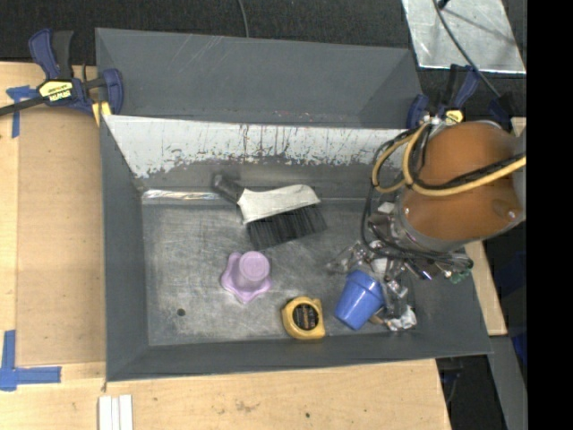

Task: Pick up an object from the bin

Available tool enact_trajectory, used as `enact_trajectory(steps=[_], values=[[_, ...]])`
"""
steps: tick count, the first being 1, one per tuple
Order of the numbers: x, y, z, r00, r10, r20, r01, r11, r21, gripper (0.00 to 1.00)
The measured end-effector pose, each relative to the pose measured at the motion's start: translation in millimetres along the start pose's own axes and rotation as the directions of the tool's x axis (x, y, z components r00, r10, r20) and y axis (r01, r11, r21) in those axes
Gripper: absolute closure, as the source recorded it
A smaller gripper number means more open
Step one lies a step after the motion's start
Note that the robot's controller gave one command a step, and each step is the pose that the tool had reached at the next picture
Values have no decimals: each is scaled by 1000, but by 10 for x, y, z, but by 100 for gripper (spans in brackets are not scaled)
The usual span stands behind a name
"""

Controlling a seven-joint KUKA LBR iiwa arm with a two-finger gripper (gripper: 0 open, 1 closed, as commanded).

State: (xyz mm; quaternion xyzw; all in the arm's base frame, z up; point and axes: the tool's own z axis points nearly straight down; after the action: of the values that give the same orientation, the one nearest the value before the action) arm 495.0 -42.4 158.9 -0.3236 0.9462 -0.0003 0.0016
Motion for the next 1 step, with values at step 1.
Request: enact_trajectory(steps=[1], values=[[7,85,-394,1000,-5,-7,5,1000,-7,100]])
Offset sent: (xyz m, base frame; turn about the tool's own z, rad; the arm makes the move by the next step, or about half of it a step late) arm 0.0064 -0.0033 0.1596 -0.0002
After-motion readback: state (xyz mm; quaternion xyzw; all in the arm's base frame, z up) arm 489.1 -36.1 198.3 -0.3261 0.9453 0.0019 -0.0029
